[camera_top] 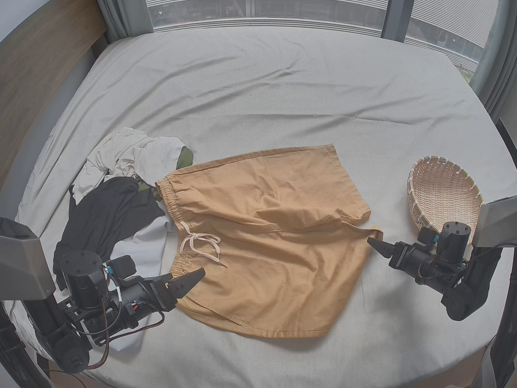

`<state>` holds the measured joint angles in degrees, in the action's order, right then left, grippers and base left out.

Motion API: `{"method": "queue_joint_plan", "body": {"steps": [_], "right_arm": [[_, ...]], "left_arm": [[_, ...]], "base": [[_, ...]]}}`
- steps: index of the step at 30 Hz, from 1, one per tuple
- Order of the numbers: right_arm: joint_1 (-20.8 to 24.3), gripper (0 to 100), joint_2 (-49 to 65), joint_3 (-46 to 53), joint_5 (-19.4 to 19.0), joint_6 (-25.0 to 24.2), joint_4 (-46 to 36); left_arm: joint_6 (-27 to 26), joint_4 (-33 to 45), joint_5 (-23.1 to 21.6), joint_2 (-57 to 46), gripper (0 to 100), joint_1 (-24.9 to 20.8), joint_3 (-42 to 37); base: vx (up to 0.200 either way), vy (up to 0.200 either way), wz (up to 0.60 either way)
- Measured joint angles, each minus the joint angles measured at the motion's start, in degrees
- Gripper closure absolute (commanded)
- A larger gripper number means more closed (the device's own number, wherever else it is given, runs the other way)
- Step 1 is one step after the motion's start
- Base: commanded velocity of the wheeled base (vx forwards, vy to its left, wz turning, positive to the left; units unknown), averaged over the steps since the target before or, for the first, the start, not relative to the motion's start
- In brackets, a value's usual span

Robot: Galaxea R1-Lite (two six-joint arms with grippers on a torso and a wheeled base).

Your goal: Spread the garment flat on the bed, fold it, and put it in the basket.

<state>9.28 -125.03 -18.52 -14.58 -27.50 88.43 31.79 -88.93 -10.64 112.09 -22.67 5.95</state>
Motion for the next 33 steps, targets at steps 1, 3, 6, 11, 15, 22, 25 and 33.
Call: {"method": "queue_joint_plan", "body": {"steps": [1, 3, 6, 11, 15, 22, 25, 33], "right_arm": [[0.56, 0, 0.20, 0.72, 0.02, -0.05, 0.02], [1.96, 0, 0.55, 2.36, 0.02, -0.24, -0.02], [3.58, 0, 0.80, 4.02, 0.05, -0.60, 0.00], [6.97, 0, 0.90, 5.75, 0.05, -2.55, -0.02], [9.00, 0, 0.77, 6.14, 0.05, -3.84, -0.02], [11.58, 100, -1.84, 6.40, 0.27, -4.40, -0.02], [12.00, 100, -2.90, 6.45, 0.35, -4.66, 0.04], [13.92, 100, -3.74, 6.89, 0.40, -7.69, 0.11]], "left_arm": [[0.00, 0.00, 0.00, 0.01, 0, 0.00, 0.00], [0.00, 0.02, 0.00, 0.00, 0, -0.04, -0.06], [0.00, 0.02, 0.00, 0.00, 0, -0.04, -0.13], [0.00, 0.00, 0.00, 0.00, 0, 0.05, -0.39], [0.00, 0.02, 0.06, 0.00, 0, 0.07, -0.41], [0.00, 0.00, 0.00, 0.00, 0, 0.10, -0.41], [0.00, -0.02, 0.02, 0.00, 0, 0.10, -0.48], [0.01, -0.02, 0.02, 0.00, 0, 0.13, -0.63]], "base": [[0.000, 0.000, 0.00], [0.000, 0.000, 0.00], [0.000, 0.000, 0.00], [0.000, 0.000, 0.00], [0.000, 0.000, 0.00], [0.000, 0.000, 0.00], [0.000, 0.000, 0.00], [0.000, 0.000, 0.00]]}}
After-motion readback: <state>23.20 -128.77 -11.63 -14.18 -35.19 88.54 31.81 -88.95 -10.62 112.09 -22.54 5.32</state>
